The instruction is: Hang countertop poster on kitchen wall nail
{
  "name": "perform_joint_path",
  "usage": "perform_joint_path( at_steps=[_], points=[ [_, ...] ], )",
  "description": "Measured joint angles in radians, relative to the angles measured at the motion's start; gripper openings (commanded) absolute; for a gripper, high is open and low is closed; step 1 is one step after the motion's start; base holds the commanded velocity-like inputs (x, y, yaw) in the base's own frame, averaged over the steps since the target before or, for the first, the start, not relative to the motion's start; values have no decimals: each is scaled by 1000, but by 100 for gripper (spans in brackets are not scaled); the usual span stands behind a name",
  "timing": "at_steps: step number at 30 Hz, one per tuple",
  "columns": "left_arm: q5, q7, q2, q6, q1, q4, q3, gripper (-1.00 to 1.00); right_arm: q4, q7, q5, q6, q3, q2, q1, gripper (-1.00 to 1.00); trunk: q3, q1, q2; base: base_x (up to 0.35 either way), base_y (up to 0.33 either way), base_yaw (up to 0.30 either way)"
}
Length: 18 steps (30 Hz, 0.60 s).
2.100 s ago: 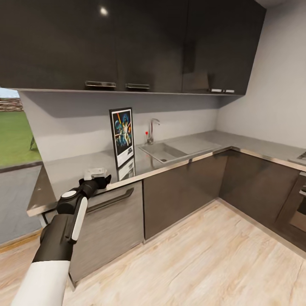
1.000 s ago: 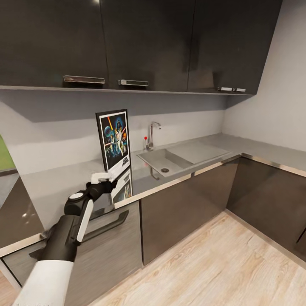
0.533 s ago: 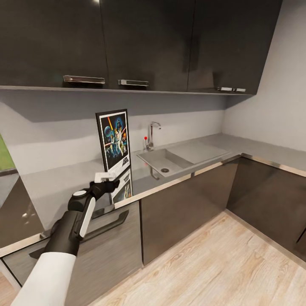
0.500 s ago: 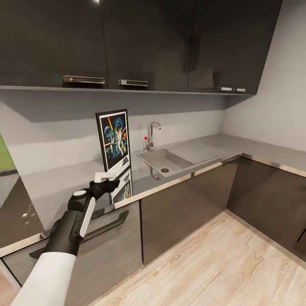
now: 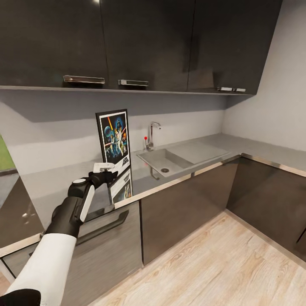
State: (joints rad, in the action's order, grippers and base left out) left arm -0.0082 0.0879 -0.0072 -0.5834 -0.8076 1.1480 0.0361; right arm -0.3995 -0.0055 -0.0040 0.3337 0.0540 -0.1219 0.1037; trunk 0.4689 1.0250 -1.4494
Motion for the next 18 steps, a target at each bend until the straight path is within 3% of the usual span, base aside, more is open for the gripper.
perform_joint_path(
  at_steps=[8, 18],
  points=[
    [0, 2, 7, 1, -6, -20, 3, 100, 0, 0, 0, 0, 0, 0, 0, 100, 0, 0, 0, 6, 5, 0],
    [1, 2, 19, 5, -6, -22, 9, 100, 0, 0, 0, 1, 0, 0, 0, 100, 0, 0, 0, 93, 78, 0]
  ],
)
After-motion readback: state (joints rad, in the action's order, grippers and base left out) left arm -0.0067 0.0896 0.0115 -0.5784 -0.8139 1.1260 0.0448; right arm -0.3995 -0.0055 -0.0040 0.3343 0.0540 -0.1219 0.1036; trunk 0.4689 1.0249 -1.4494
